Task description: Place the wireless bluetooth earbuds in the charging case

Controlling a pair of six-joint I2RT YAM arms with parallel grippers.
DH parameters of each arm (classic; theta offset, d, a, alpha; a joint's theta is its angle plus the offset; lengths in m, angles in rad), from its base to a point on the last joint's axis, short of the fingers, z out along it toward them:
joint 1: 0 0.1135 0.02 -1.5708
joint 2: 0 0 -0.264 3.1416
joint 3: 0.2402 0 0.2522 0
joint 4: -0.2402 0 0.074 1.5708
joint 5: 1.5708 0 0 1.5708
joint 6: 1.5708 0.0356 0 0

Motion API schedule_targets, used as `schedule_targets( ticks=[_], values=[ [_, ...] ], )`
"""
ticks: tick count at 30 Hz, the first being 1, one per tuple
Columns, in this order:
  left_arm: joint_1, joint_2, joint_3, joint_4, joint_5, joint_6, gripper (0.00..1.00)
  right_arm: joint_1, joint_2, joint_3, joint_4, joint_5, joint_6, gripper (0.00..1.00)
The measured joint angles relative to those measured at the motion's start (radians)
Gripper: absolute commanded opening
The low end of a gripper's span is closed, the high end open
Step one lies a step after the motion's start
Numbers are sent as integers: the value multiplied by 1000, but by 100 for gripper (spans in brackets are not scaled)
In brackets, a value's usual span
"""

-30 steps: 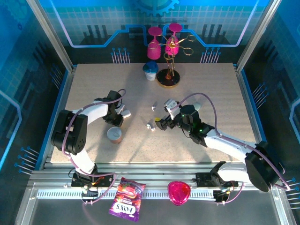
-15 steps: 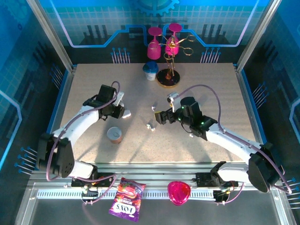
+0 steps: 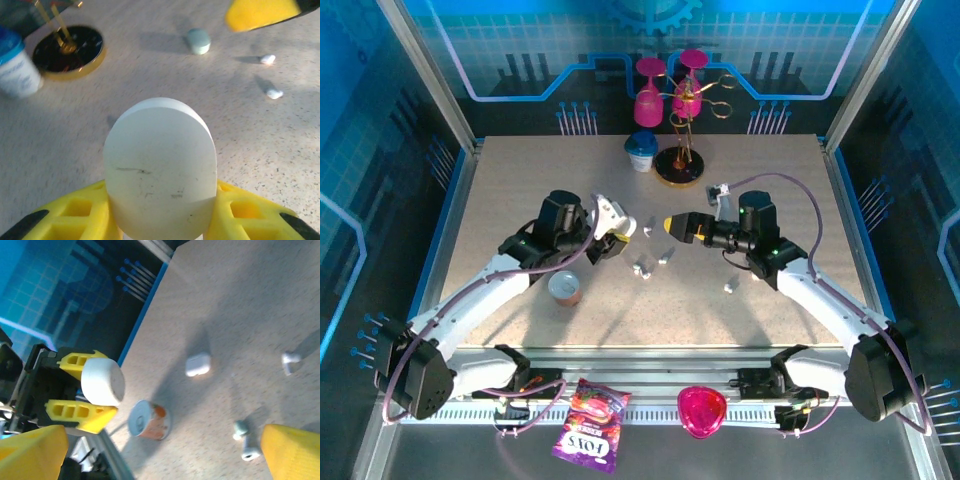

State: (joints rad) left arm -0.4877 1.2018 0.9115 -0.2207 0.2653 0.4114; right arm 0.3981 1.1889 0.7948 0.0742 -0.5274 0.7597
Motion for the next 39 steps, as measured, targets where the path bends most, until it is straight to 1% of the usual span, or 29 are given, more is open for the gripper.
schedule_targets(
  ticks=[6,10,11,13,17,19,21,22,23,25,27,31,32,33,34,37,39],
  values=[
    [-97,10,11,24,-3,88,28,2,51,105,-83,-109,63,100],
    [-134,36,37,28,-14,120,28,24,63,116,-112,-123,79,100],
    [-139,40,40,31,-14,123,28,30,65,116,-119,-126,80,98],
    [-150,45,47,35,-17,132,28,42,71,116,-127,-129,82,92],
    [-165,57,58,41,-22,146,28,58,82,116,-135,-137,93,72],
    [-170,65,62,43,-26,149,28,68,89,116,-134,-138,93,59],
    [-172,69,62,43,-30,150,28,75,97,116,-135,-140,98,54],
    [-172,72,62,42,-33,151,28,80,98,116,-134,-140,99,47],
    [-172,76,62,42,-36,154,28,82,100,117,-134,-140,101,44],
    [-172,82,62,41,-41,162,28,86,100,118,-133,-140,103,38],
    [-174,86,62,39,-45,167,29,87,100,118,-133,-140,107,34],
    [-175,87,62,38,-53,169,31,87,100,118,-134,-137,100,22],
    [-175,87,62,36,-56,172,32,87,100,118,-134,-135,98,22],
    [-175,87,62,35,-58,172,34,87,100,118,-135,-135,98,21],
    [-175,87,62,35,-59,172,37,87,100,118,-135,-134,98,20],
    [-175,87,61,41,-60,174,58,87,100,118,-132,-136,101,20],
    [-175,85,49,80,-60,168,72,82,100,116,-119,-137,118,19]
  ],
)
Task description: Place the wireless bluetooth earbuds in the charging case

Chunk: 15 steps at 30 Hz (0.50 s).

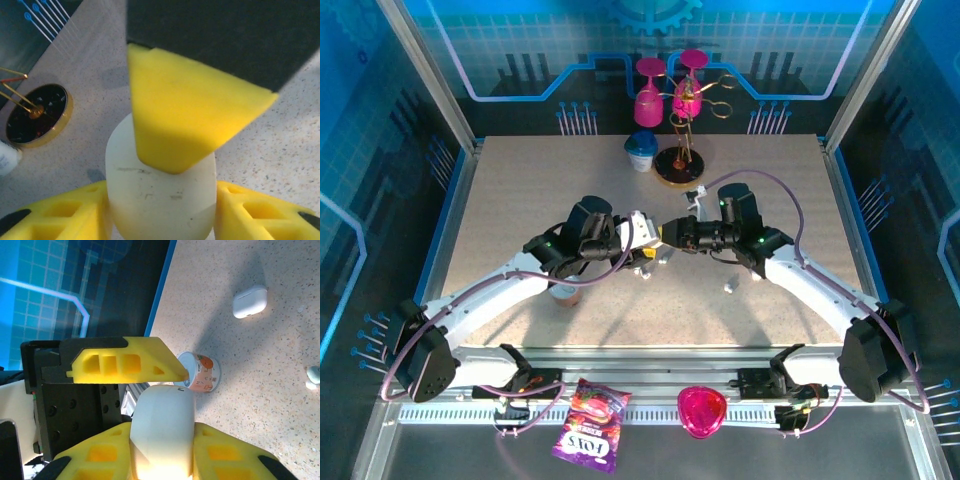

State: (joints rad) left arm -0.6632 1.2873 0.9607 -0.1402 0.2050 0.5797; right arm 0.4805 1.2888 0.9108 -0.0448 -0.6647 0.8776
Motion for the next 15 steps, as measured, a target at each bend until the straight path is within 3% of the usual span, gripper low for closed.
schedule_targets(
  ticks=[3,7,15],
  values=[
    [1,-20,-58,103,2,-26,89,-22,-7,-15,43,-13,43,20],
    [17,-51,-156,267,25,-103,99,-70,-43,-65,142,-43,120,19],
    [51,-56,-303,697,92,-336,99,-136,-100,-152,396,-110,334,17]
  ],
)
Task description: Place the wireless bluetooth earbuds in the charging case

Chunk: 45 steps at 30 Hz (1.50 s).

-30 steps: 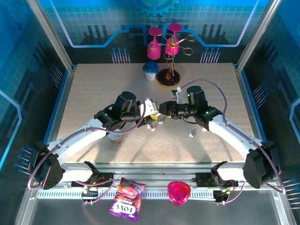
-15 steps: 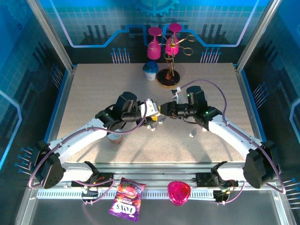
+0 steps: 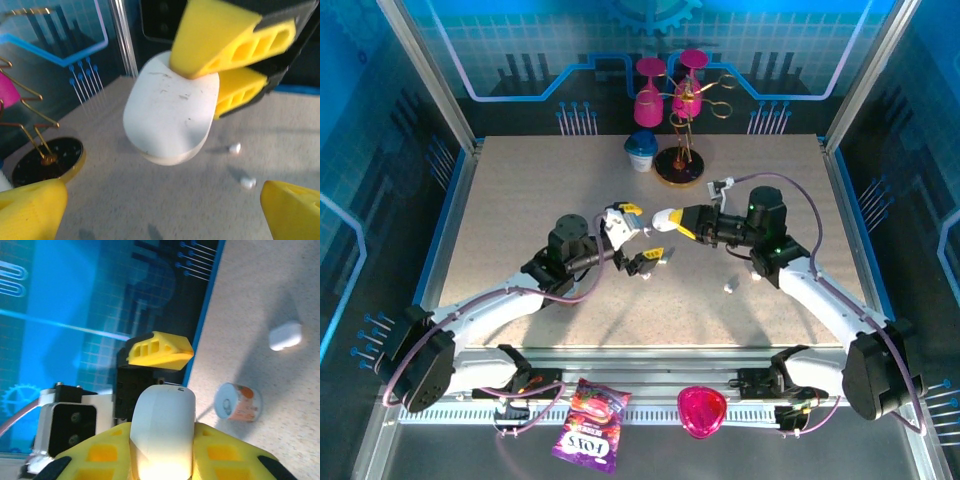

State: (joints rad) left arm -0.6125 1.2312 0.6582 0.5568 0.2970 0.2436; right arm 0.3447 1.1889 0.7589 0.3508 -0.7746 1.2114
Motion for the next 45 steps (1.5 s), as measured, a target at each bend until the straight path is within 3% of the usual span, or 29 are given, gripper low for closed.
schedule_targets(
  ticks=[9,18,36,45],
  values=[
    [12,122,-6,426,93,-225,96,-20,23,-99,428,-29,373,13],
    [12,238,6,670,183,-344,75,-14,19,-113,610,-11,569,12],
    [12,244,41,732,241,-369,48,17,-9,-113,610,-11,600,11],
    [12,243,48,726,256,-369,49,22,-5,-113,622,-12,607,10]
  ],
)
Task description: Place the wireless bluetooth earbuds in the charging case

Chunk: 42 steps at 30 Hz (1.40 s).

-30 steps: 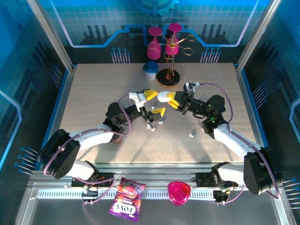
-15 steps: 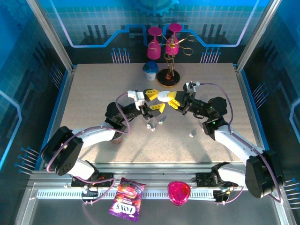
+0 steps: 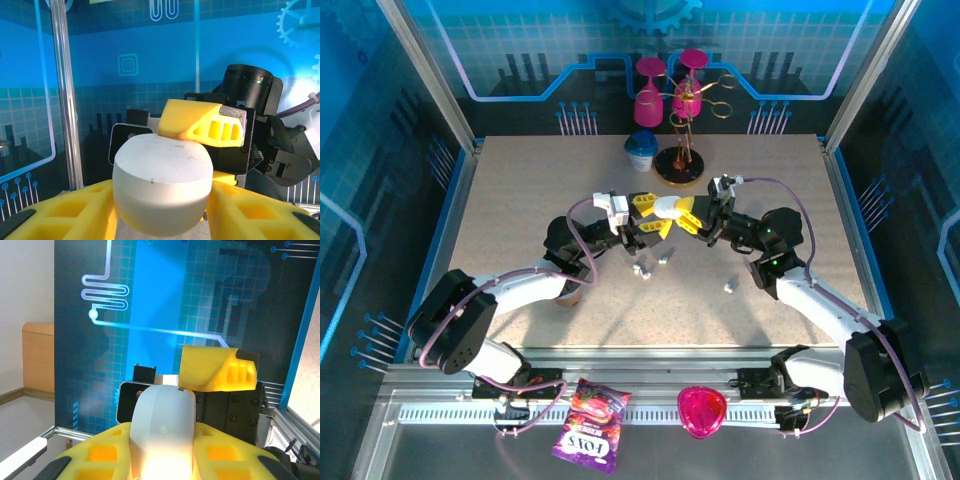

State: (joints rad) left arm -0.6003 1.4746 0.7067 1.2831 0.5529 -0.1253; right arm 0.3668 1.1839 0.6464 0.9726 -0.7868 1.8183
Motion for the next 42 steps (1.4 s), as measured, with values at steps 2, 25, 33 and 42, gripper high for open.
schedule_targets(
  ticks=[2,25,33,42],
  values=[
    [0,0,0,-2,2,0,49,0,1,0,1,0,0,10],
    [2,0,11,-21,18,4,36,9,7,0,10,1,8,11],
    [1,-3,11,-41,23,20,31,11,7,0,-12,2,-7,61],
    [16,-82,11,-187,10,-37,28,-39,-90,3,-235,18,-243,84]
  ],
)
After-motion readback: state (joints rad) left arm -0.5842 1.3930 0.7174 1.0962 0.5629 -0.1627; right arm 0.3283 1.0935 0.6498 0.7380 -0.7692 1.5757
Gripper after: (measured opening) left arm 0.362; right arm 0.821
